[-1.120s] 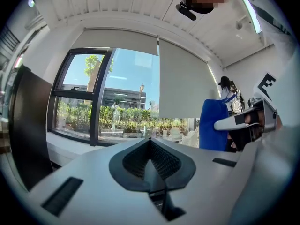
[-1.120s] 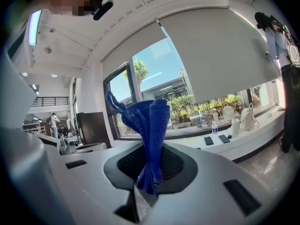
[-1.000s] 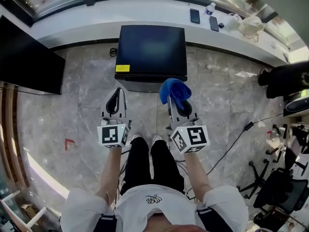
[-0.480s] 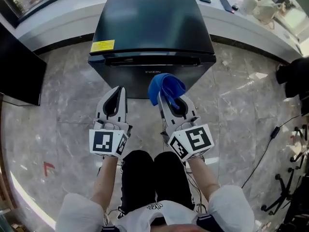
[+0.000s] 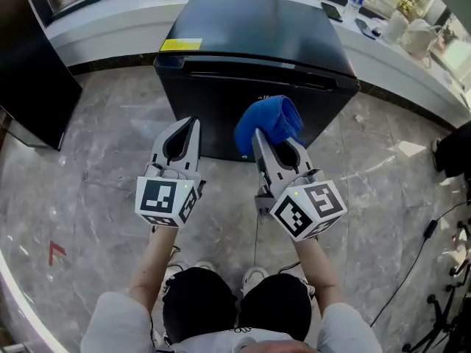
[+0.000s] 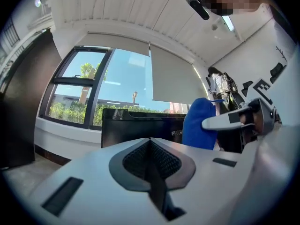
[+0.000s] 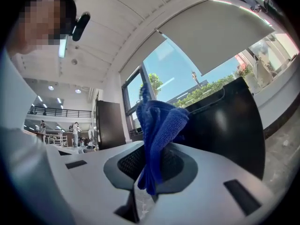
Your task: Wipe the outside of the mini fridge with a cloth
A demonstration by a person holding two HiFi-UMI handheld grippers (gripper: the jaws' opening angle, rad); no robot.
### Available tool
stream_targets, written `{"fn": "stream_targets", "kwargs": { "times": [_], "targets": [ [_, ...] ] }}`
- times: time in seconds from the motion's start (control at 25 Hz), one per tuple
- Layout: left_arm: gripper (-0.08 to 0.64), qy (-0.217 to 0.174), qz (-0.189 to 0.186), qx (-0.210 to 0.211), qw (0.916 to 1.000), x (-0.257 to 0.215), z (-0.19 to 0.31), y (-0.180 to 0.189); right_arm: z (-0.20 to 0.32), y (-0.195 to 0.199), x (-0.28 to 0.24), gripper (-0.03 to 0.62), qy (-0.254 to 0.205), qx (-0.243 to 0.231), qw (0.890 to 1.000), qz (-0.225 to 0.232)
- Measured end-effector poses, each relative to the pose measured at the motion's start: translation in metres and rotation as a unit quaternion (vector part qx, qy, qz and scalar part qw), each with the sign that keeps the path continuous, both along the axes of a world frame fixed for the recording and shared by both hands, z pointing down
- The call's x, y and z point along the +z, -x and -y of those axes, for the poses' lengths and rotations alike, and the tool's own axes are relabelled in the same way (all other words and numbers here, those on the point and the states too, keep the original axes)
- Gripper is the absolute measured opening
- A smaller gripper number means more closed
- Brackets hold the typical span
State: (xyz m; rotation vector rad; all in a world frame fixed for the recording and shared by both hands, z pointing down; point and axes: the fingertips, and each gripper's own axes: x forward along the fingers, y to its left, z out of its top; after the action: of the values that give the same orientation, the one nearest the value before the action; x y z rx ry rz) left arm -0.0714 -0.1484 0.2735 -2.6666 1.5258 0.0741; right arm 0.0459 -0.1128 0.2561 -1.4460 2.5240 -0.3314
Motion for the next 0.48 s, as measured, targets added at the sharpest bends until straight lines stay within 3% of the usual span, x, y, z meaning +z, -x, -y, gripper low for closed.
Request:
{"fn": "stream_targets", "kwargs": {
  "times": [0.24,0.48],
  "targets": [
    [0.005,-0.018,-0.004,-0.041,0.999,0.015,0.001,0.034,0.009,0.061,-0.007,0.072,-0.036,-0.076,0.996,-0.031],
    [0.005,0.008,-0.03,-0.082,0.9961,0.04,-0.004,0.084,0.032,0.139,-0.021,0.072,-0.076,-0.118,0.985,-0.104]
  ]
}}
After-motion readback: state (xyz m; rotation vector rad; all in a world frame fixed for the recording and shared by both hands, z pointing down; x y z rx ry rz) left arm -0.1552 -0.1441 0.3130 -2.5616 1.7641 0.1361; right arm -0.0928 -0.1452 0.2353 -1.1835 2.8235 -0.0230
